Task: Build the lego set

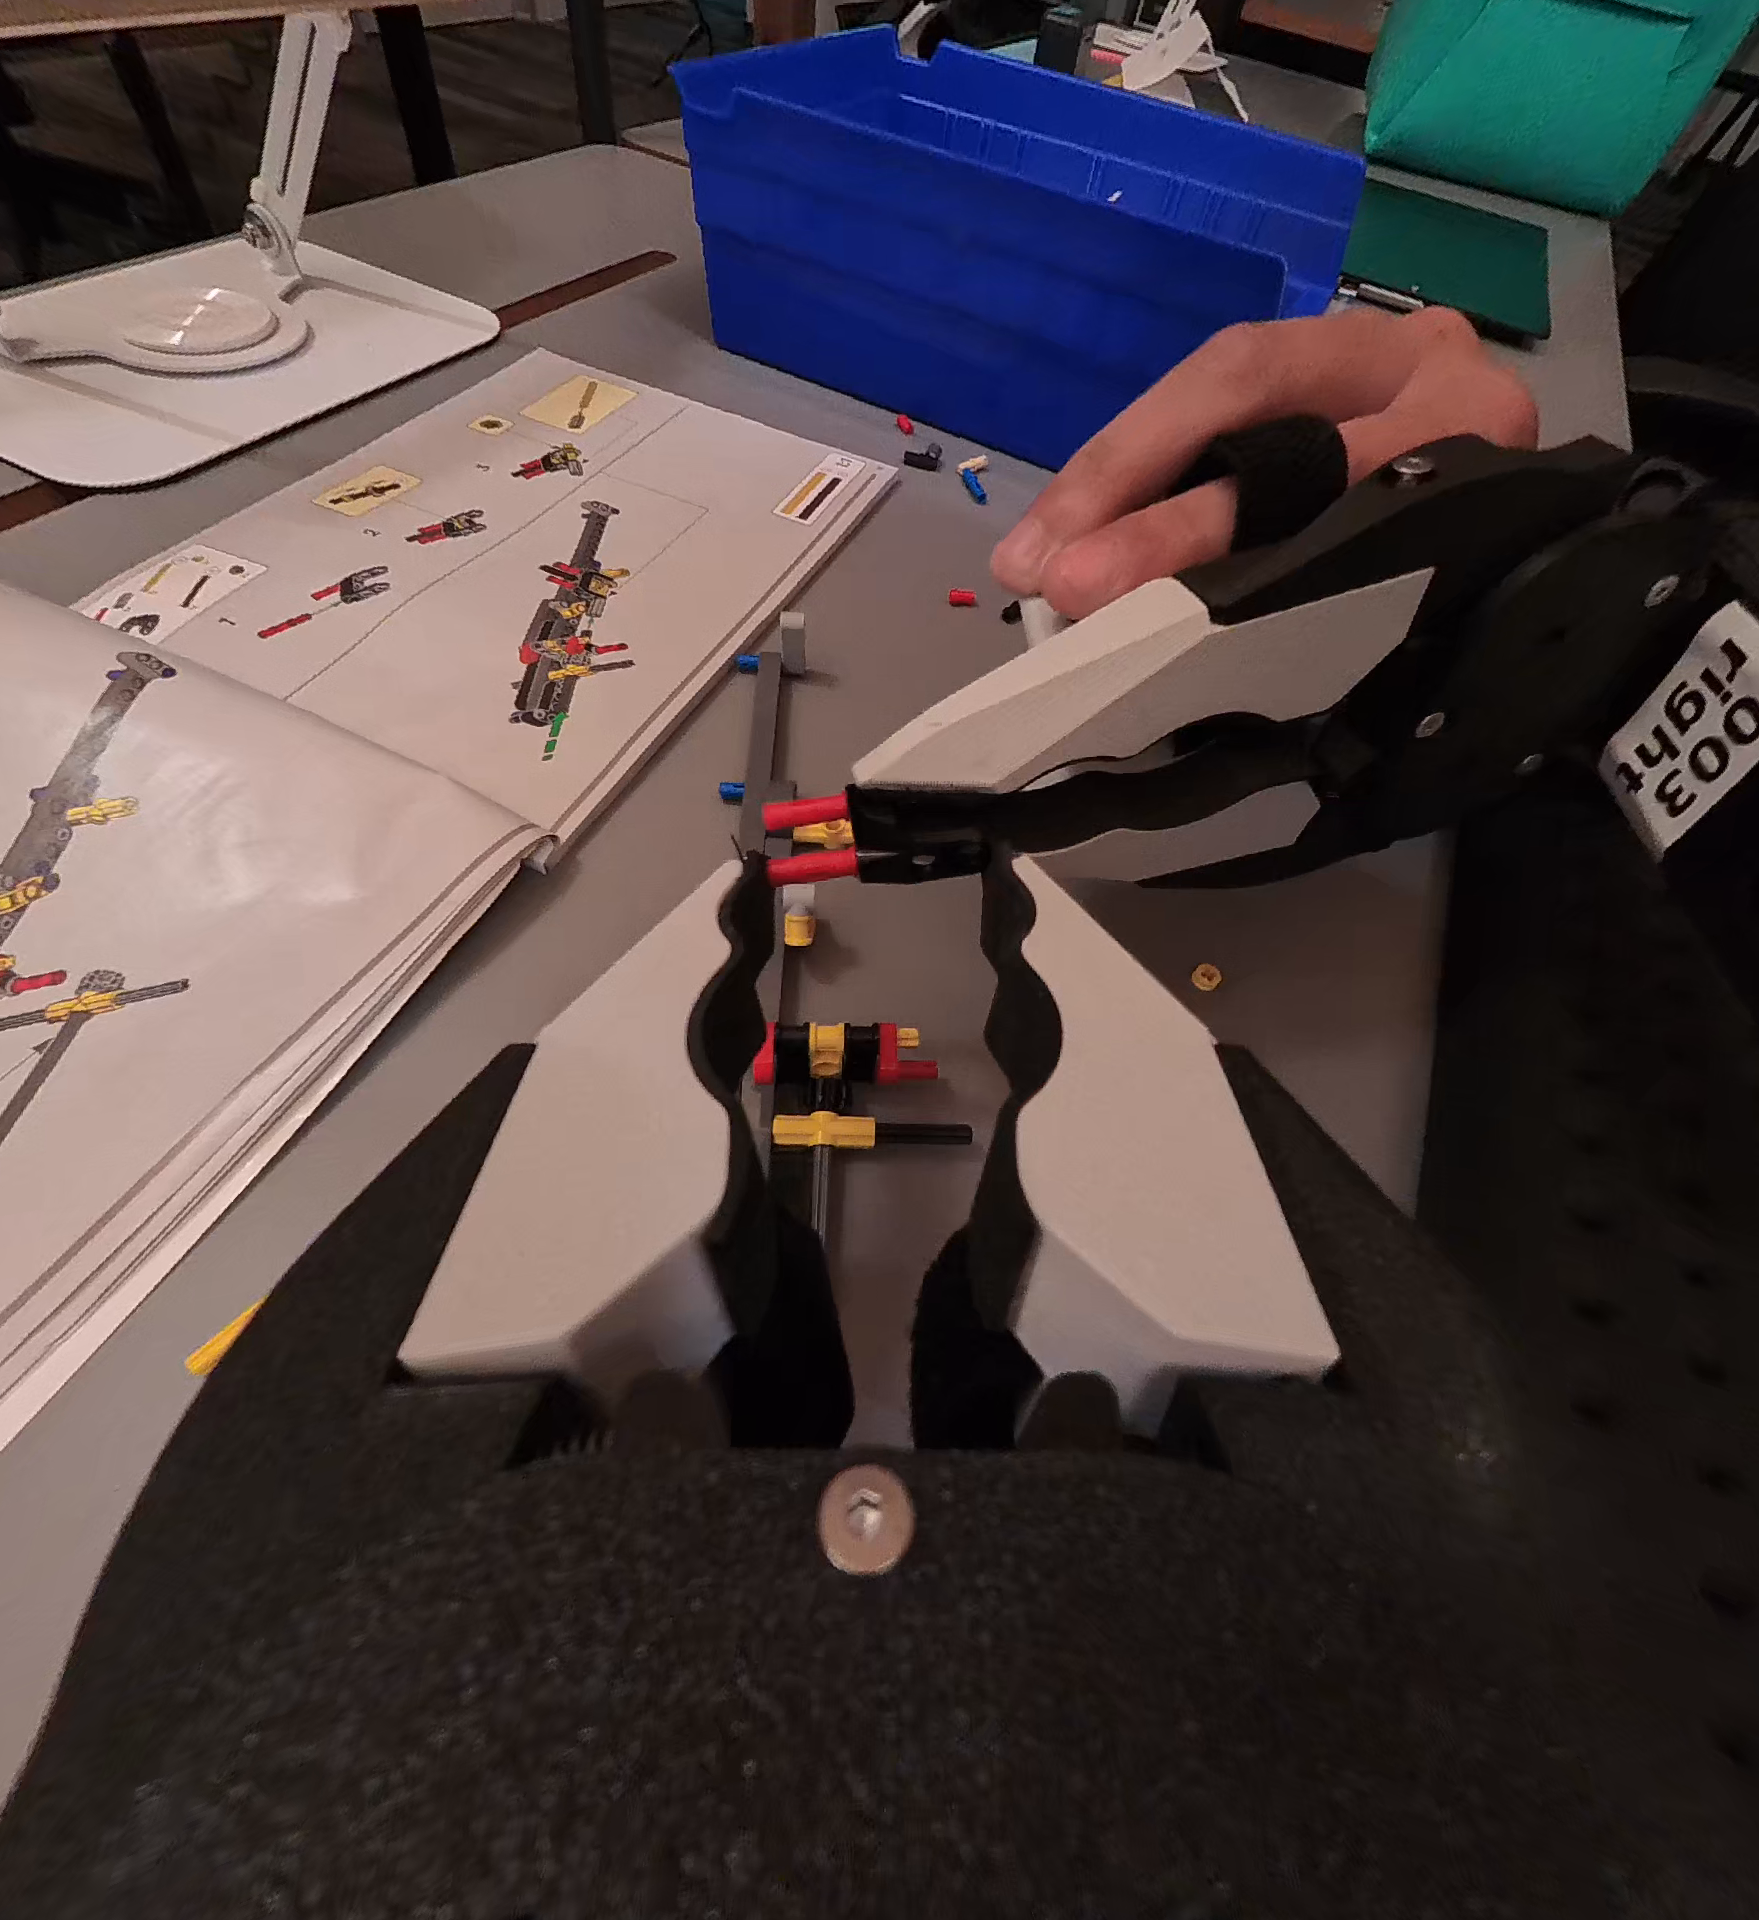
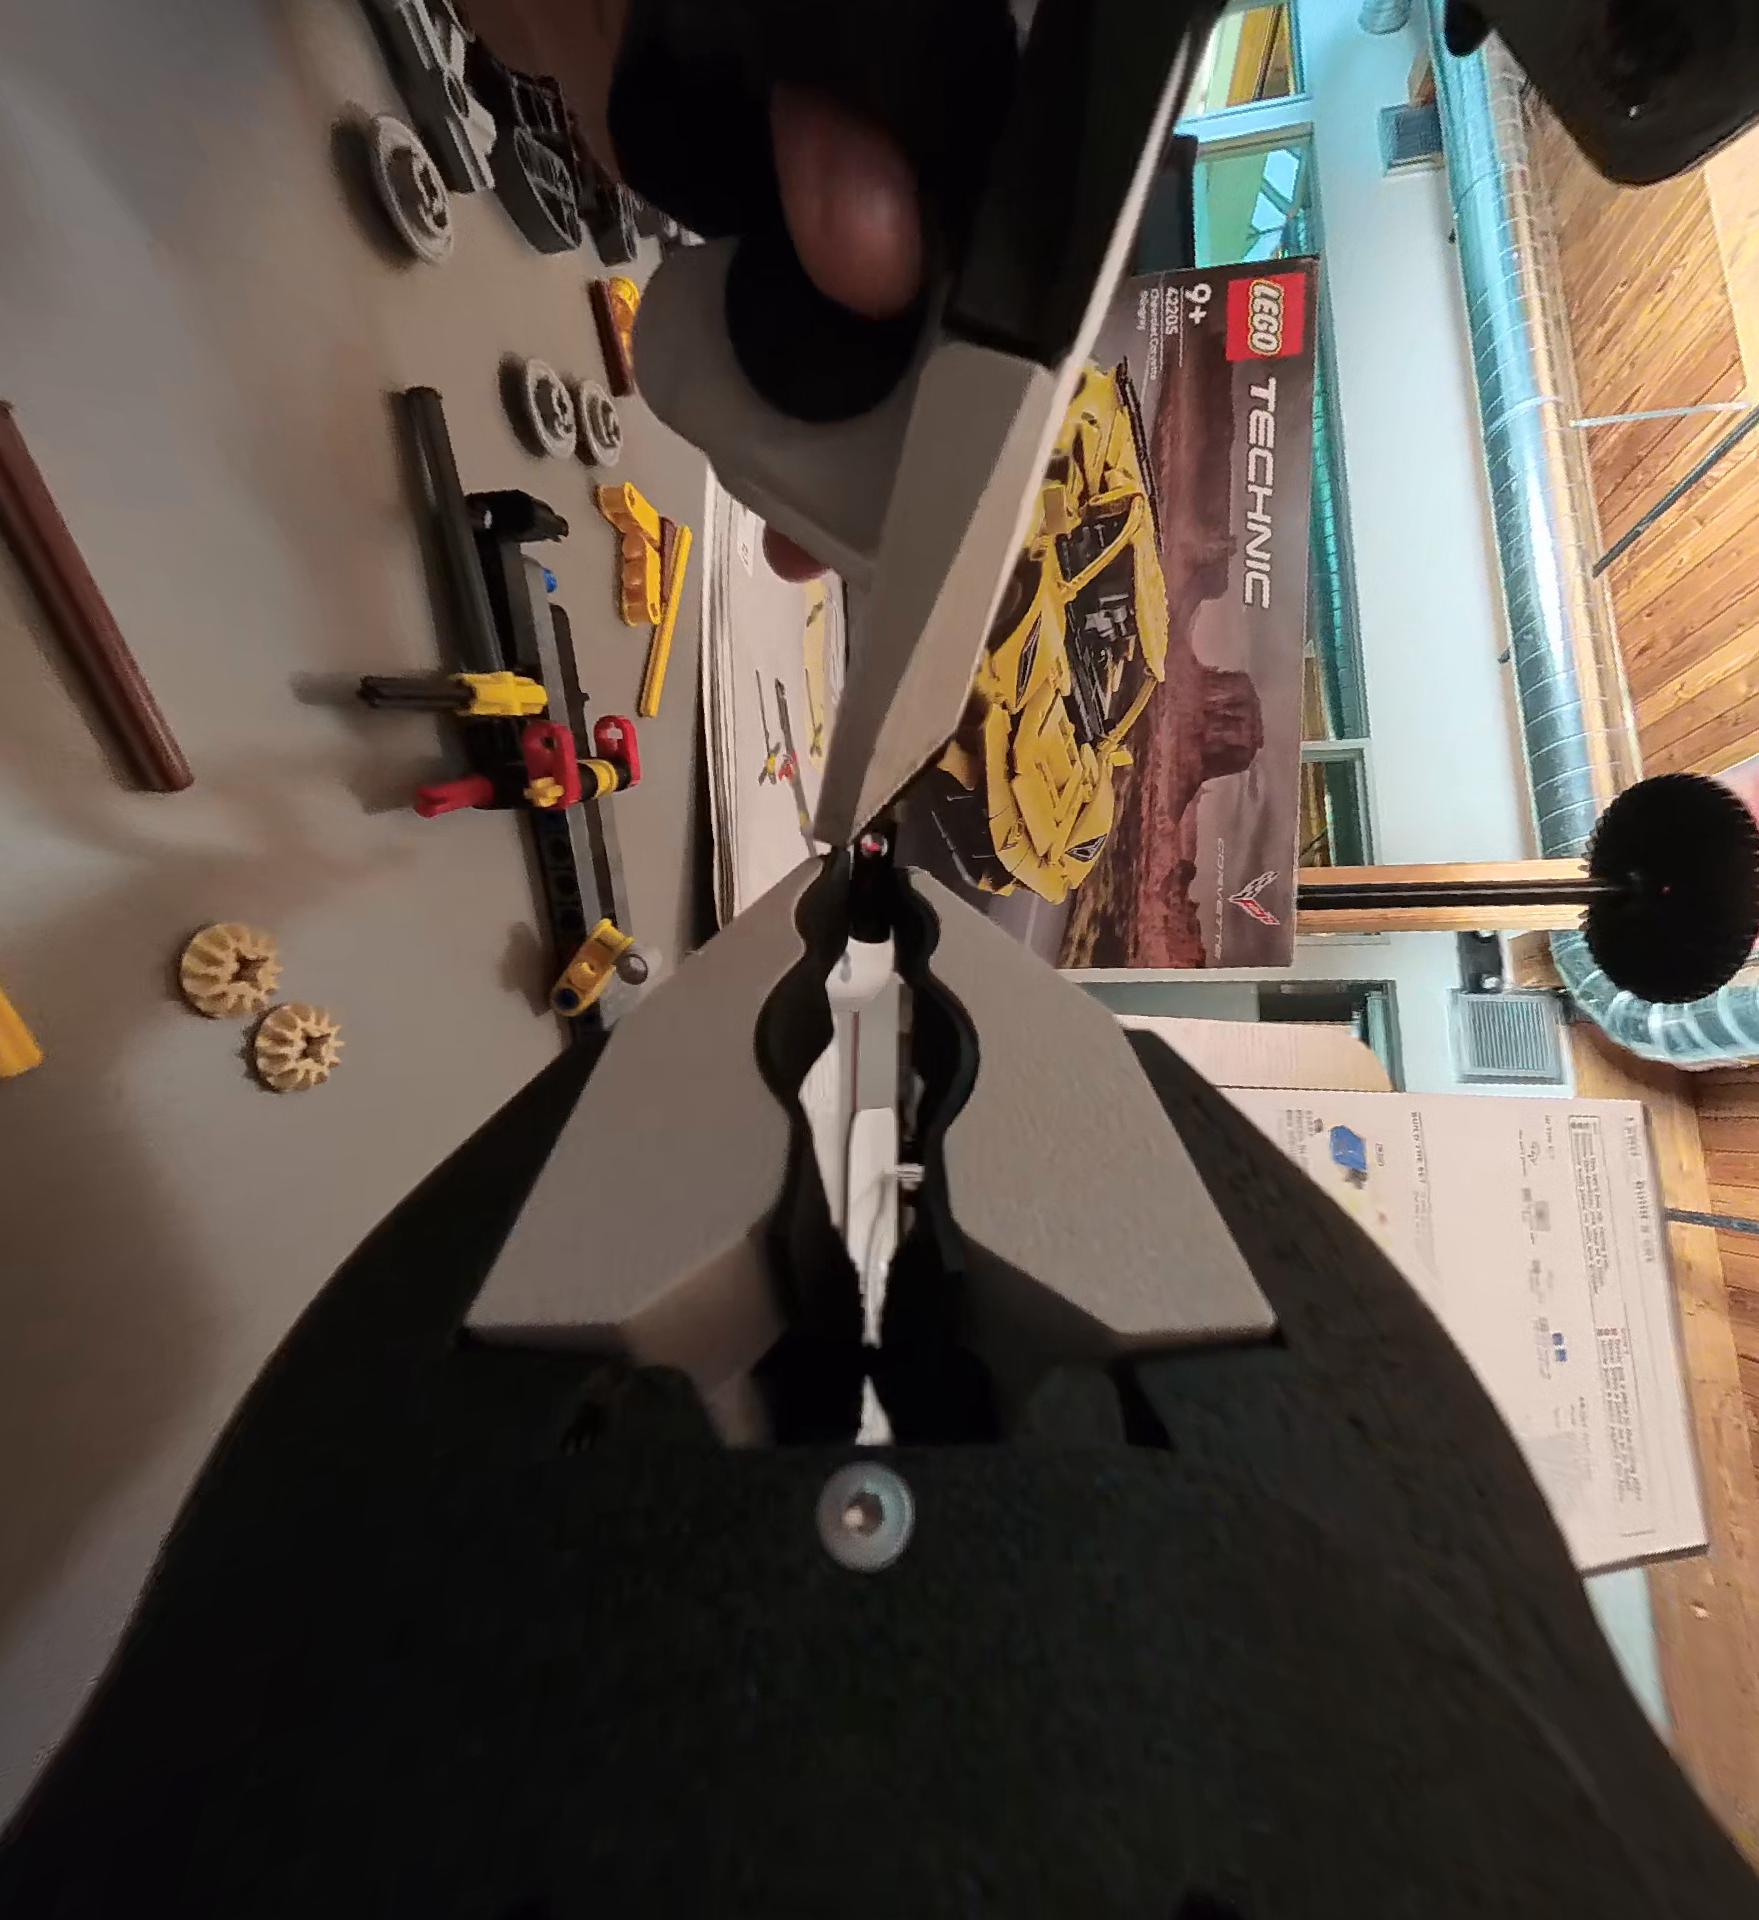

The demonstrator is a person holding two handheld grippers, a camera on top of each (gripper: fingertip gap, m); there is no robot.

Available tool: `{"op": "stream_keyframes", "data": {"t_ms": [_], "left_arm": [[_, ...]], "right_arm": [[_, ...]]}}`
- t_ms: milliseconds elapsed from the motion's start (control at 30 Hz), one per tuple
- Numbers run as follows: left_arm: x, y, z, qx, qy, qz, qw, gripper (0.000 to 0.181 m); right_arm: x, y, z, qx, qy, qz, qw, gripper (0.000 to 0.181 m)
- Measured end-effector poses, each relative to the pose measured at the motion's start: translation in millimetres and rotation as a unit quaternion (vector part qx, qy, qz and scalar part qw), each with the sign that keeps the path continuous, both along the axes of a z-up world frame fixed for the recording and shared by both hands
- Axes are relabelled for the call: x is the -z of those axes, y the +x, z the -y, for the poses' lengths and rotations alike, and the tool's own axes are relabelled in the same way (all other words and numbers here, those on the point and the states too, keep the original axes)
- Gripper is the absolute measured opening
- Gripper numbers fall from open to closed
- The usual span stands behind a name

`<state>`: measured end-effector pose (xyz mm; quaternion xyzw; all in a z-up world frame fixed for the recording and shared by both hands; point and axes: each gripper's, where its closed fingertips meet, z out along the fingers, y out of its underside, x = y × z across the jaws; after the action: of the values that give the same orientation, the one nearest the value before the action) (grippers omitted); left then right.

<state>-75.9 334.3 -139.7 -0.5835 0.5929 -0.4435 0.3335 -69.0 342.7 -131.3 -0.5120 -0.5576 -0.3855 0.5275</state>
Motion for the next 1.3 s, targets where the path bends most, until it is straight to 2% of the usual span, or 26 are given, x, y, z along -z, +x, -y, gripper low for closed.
{"op": "stream_keyframes", "data": {"t_ms": [167, 267, 300, 367, 467, 567, 700, 767, 867, 933, 1000, 1100, 1200, 1300], "left_arm": [[3.0, -2.2, -4.8, -0.010, 0.049, -0.008, 0.999, 0.038], [-0.2, -5.2, -16.8, -0.032, 0.060, -0.004, 0.998, 0.038], [-1.7, -6.6, -21.0, -0.039, 0.062, 0.000, 0.997, 0.038], [-4.3, -9.7, -29.1, -0.053, 0.074, 0.007, 0.996, 0.038], [-11.9, -9.7, -35.2, -0.065, 0.069, 0.026, 0.995, 0.038], [-12.0, -9.0, -37.1, -0.067, 0.053, 0.028, 0.996, 0.039], [-11.9, -7.8, -34.8, -0.062, 0.051, 0.029, 0.996, 0.038], [-12.0, -7.2, -33.3, -0.062, 0.058, 0.030, 0.996, 0.038], [-10.0, -8.4, -28.5, -0.047, 0.070, 0.023, 0.996, 0.038], [-8.6, -14.8, -6.0, 0.010, 0.032, 0.007, 0.999, 0.038], [-0.5, -33.6, 27.8, 0.081, -0.016, -0.047, 0.995, 0.038], [19.9, -59.4, 45.1, 0.102, 0.051, -0.106, 0.988, 0.039], [40.0, -71.4, 55.3, 0.121, 0.076, -0.159, 0.977, 0.038], [56.6, -76.1, 48.2, 0.113, 0.094, -0.195, 0.970, 0.039]], "right_arm": [[12.0, 4.1, 7.7, 0.014, -0.057, -0.073, 0.996, 0.023], [-5.7, 21.0, 10.3, 0.034, -0.044, -0.172, 0.984, 0.025], [-13.7, 30.0, 9.9, 0.042, -0.050, -0.226, 0.972, 0.025], [-26.6, 52.6, 6.8, 0.064, -0.085, -0.361, 0.926, 0.028], [-40.3, 86.4, 3.0, 0.079, -0.121, -0.522, 0.841, 0.031], [-26.9, 106.0, -1.6, 0.099, -0.172, -0.598, 0.776, 0.038], [-27.5, 116.4, -7.5, 0.105, -0.177, -0.644, 0.737, 0.029], [-27.7, 116.0, -8.5, 0.102, -0.183, -0.649, 0.732, 0.029], [-23.1, 116.9, -8.3, 0.115, -0.183, -0.633, 0.744, 0.028], [-19.6, 114.8, -6.7, 0.119, -0.189, -0.627, 0.747, 0.027], [-13.8, 111.7, -4.5, 0.122, -0.201, -0.620, 0.748, 0.026], [-9.2, 105.1, -3.4, 0.124, -0.220, -0.604, 0.756, 0.025], [-3.8, 94.3, -4.4, 0.119, -0.243, -0.588, 0.762, 0.024], [14.1, 76.9, 0.6, 0.120, -0.300, -0.574, 0.753, 0.030]]}}
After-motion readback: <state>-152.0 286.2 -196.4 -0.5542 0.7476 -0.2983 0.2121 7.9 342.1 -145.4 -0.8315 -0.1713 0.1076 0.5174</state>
